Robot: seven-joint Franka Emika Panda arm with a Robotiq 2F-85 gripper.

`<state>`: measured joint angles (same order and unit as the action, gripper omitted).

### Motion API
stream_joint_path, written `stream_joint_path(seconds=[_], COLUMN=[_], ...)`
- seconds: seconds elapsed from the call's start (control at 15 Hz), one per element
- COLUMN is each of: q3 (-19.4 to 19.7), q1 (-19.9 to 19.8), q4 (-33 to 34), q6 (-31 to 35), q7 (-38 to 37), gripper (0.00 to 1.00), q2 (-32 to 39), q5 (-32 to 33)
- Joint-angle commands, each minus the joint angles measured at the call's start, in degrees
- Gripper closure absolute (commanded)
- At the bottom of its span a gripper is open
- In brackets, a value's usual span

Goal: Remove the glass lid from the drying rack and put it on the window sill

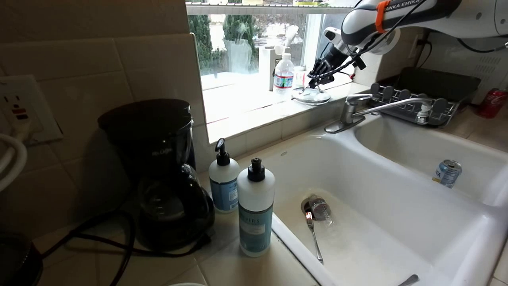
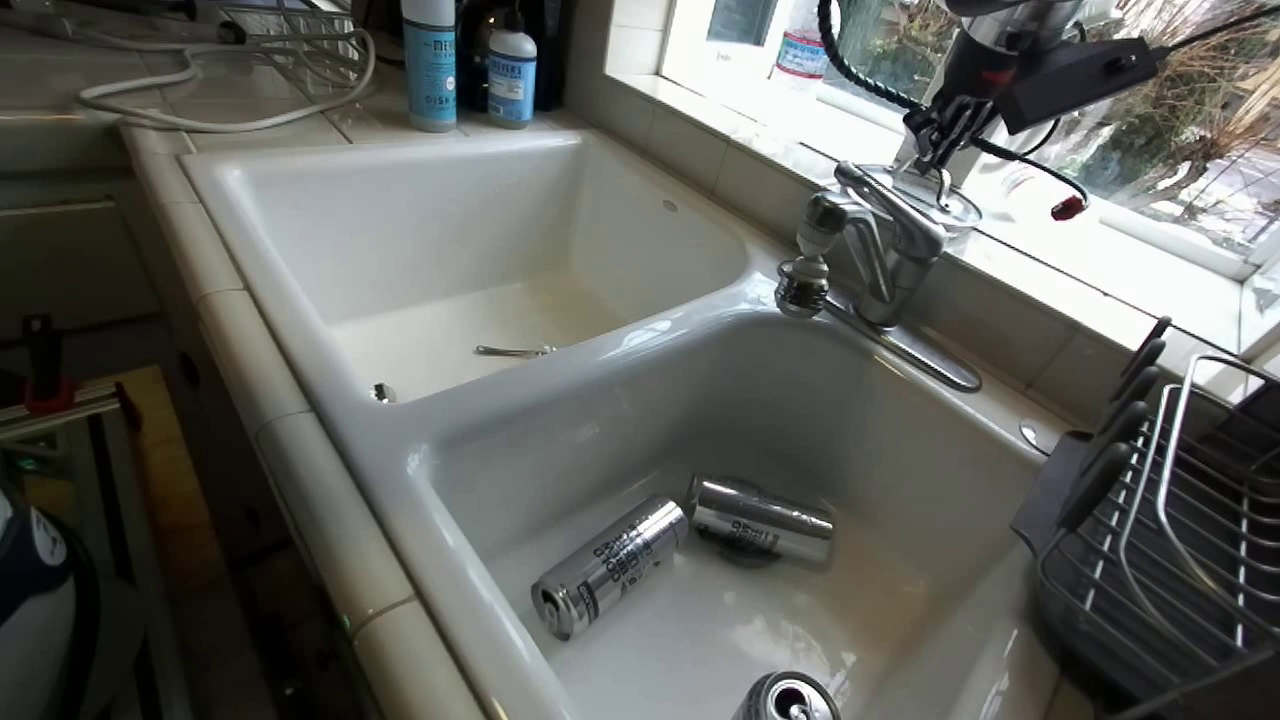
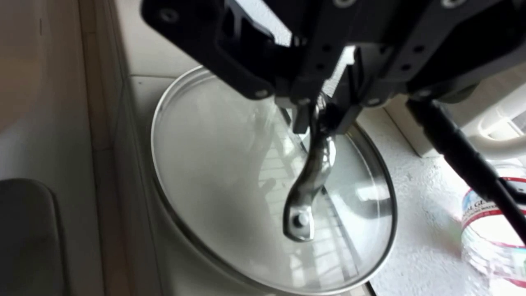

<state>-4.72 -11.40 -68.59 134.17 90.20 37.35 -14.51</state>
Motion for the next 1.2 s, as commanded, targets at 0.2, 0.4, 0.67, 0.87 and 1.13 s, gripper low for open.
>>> stream_joint_path(seconds=[0.2, 0.4, 0.67, 0.87, 1.13], q3=[-1.25, -0.93, 0.36, 2.47, 6.15], q1=[-0.63, -0.57, -0.34, -0.23, 0.07], q4=[7.6, 6.42, 2.75, -1.56, -12.26], q6=[-4.04, -6.13, -6.81, -5.68, -5.14], q7=[-0.35, -1.0, -1.1, -4.97, -13.56], gripper=[0.85, 0.53, 0.25, 0.01, 0.0], q2=[4.07, 1.93, -2.72, -7.69, -15.93], q5=[1.38, 1.53, 0.33, 1.09, 1.01])
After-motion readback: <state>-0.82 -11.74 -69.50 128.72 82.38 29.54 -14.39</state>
